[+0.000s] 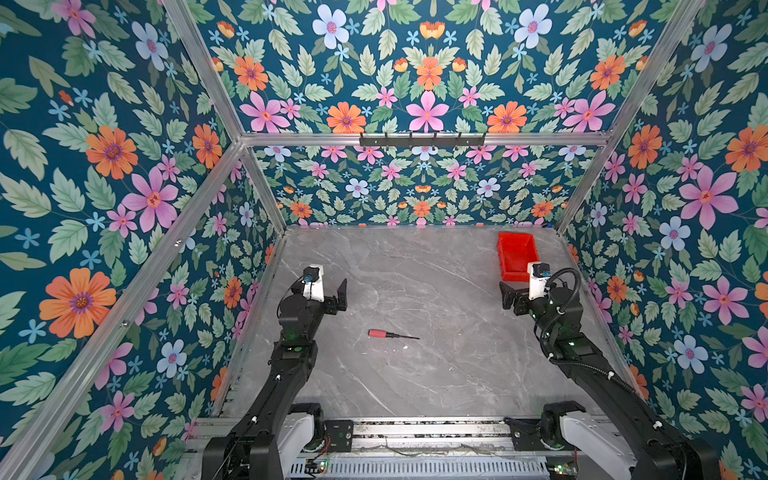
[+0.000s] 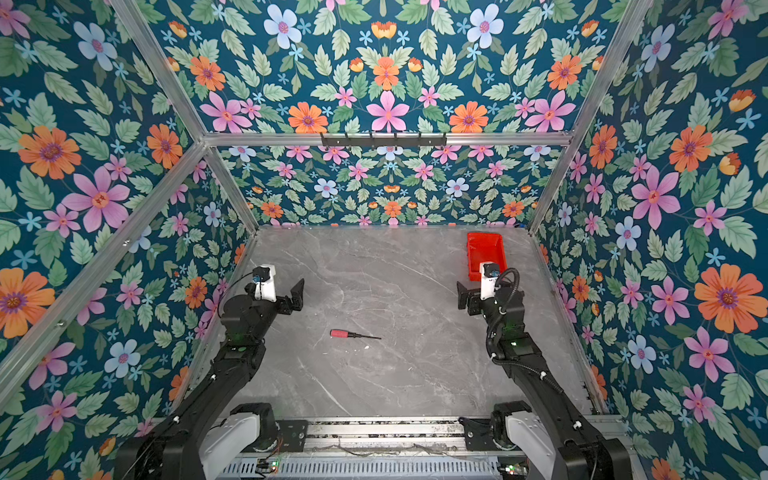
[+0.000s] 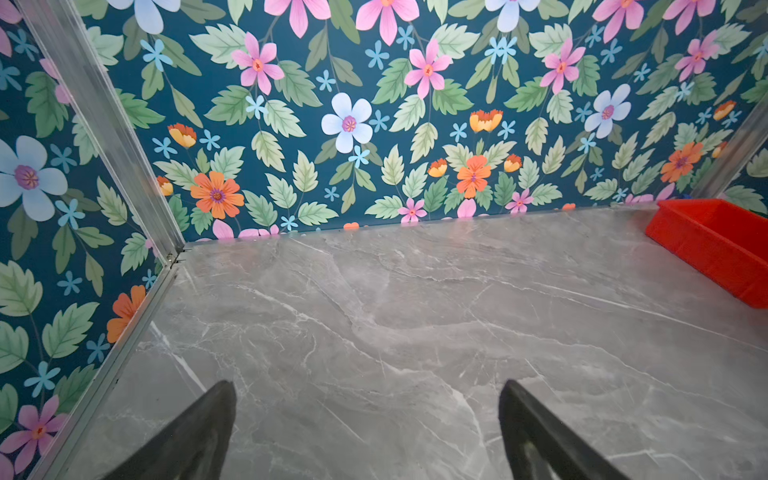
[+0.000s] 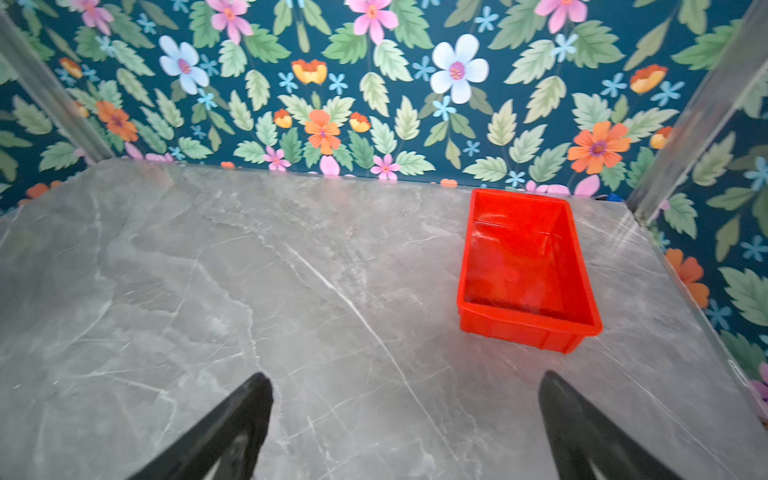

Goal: Put the screwdriver in the bin
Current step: 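Reach the right gripper across toward the pink-handled screwdriver while the left arm lifts slightly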

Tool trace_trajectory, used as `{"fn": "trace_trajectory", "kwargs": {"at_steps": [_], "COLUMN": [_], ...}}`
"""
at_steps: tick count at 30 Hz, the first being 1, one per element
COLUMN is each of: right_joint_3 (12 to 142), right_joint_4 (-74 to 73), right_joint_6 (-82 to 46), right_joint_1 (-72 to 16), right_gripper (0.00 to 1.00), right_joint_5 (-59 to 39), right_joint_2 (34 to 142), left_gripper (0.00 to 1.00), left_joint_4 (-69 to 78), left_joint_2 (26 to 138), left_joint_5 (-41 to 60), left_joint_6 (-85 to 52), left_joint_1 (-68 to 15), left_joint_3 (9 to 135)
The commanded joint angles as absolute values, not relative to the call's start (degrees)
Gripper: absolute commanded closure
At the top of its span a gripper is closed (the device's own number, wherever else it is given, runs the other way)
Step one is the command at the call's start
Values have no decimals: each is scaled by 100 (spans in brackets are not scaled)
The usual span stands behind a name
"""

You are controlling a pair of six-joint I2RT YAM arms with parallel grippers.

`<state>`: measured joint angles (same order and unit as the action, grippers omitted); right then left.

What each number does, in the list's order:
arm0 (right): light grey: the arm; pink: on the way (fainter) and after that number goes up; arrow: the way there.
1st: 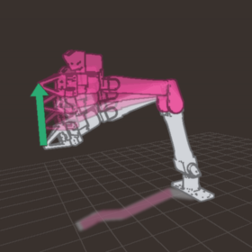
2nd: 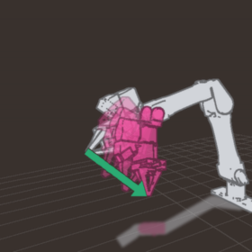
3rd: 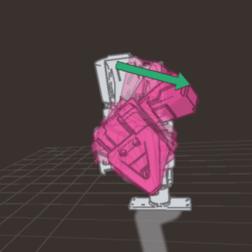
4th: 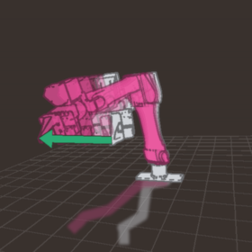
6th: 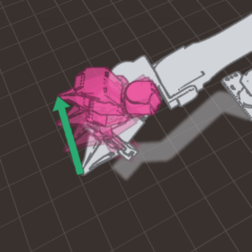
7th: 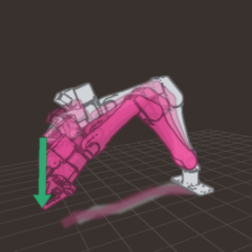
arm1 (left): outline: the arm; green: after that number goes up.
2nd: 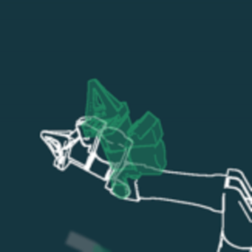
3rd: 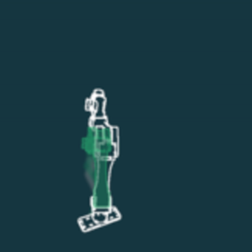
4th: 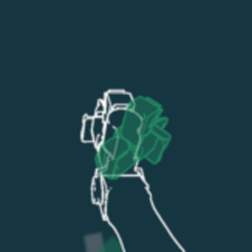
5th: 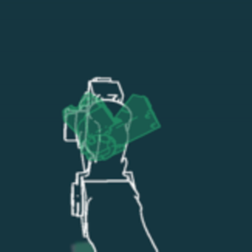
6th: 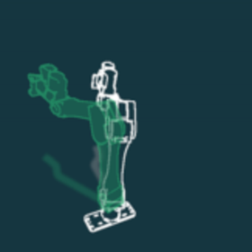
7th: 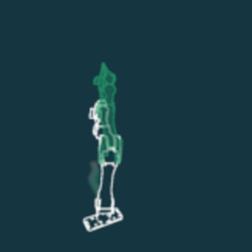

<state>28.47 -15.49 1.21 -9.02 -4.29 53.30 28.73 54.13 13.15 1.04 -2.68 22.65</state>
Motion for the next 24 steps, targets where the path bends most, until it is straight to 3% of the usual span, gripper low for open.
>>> {"fn": "trace_trajectory", "kwargs": {"at_steps": [1, 7, 14, 24], "right_joint_3": [3071, 3608, 4311, 5489], "right_joint_4": [-1207, -985, -909, -776], "right_joint_6": [367, 771, 1249, 1711], "right_joint_1": [-1246, -2215, -3417, -4465], "right_gripper": [1, 1, 1, 1], "right_joint_5": [-491, -449, -586, -1454], "right_joint_2": [5389, 5939, 7096, 9022], "left_gripper": [0, 0, 0, 0], "left_joint_4": [2431, 1660, -275, -1799], "left_joint_2": [5239, 4999, 4759, 3902], "left_joint_5": [1637, 2377, 3426, 3761], "left_joint_6": [214, 1139, 2767, 3994], "left_joint_1": [-404, -448, -448, -442], "left_joint_3": [2311, 2574, 3112, 3124]}}
